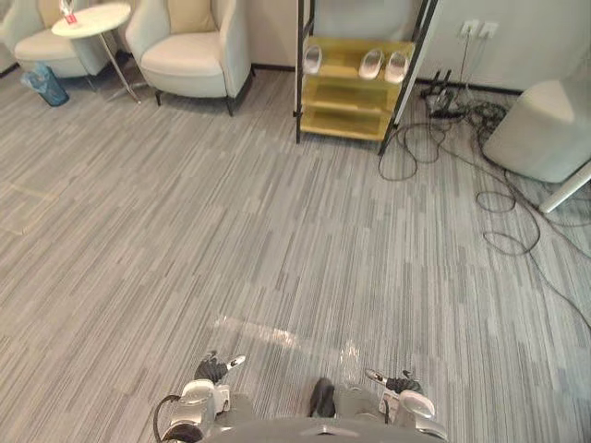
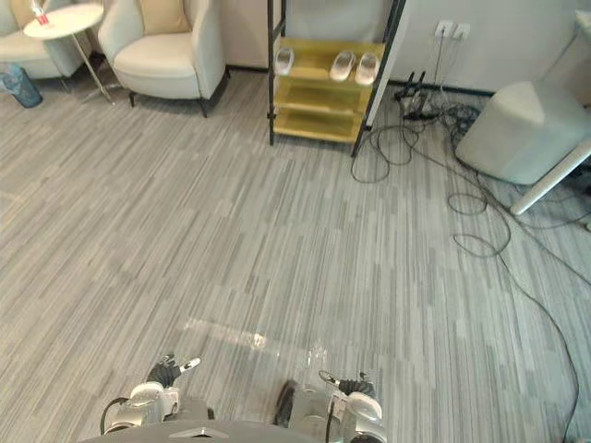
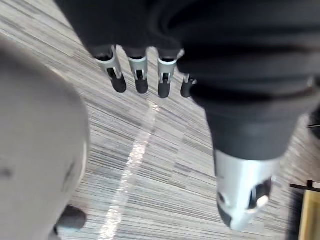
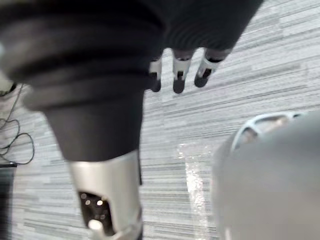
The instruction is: Pick up cushions and gather them together orderly.
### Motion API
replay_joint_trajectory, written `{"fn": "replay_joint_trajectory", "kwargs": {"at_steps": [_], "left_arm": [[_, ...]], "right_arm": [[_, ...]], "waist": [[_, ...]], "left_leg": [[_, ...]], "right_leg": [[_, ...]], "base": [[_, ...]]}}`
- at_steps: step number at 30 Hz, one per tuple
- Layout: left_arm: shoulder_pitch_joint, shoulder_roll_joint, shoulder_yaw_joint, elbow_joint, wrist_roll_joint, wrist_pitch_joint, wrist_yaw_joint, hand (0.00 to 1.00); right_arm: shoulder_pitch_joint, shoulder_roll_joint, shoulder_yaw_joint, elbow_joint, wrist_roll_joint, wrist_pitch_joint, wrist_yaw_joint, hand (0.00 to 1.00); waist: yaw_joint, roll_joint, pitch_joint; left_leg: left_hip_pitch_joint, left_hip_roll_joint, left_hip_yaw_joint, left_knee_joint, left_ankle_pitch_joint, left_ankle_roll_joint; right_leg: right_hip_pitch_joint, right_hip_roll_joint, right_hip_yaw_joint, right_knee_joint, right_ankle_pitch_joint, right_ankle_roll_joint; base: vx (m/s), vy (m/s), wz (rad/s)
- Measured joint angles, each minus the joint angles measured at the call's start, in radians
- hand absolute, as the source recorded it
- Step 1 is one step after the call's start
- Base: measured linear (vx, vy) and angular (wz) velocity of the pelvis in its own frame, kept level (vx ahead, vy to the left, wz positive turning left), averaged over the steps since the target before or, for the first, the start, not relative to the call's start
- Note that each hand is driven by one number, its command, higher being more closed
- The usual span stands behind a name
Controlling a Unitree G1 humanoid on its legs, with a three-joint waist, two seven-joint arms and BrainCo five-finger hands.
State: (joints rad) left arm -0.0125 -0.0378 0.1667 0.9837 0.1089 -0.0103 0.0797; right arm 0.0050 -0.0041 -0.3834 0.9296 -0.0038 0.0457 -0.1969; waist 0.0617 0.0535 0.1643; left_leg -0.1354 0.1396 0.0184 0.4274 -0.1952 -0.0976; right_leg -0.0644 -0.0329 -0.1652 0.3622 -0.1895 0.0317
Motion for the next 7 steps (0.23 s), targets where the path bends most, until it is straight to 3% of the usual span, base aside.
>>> {"fn": "replay_joint_trajectory", "kwargs": {"at_steps": [4, 7], "left_arm": [[-0.010, 0.020, -0.004, 0.018, 0.011, -0.001, 0.000, 0.00], [-0.013, 0.022, -0.006, 0.029, 0.011, -0.001, 0.000, 0.00]], "right_arm": [[0.014, 0.024, -0.002, 0.001, -0.002, 0.002, 0.000, 0.00], [0.015, 0.025, -0.003, 0.002, -0.002, 0.001, 0.001, 0.00]], "waist": [[-0.002, -0.043, -0.024], [-0.005, -0.044, -0.024]], "left_leg": [[-0.002, -0.022, 0.063, 0.004, -0.010, 0.023], [0.010, -0.046, 0.073, 0.002, -0.018, 0.041]], "right_leg": [[0.035, -0.016, 0.050, -0.134, 0.076, 0.039], [0.064, -0.036, 0.061, -0.179, 0.094, 0.053]], "base": [[0.13, 0.205, -0.36], [0.06, 0.168, -0.08]]}}
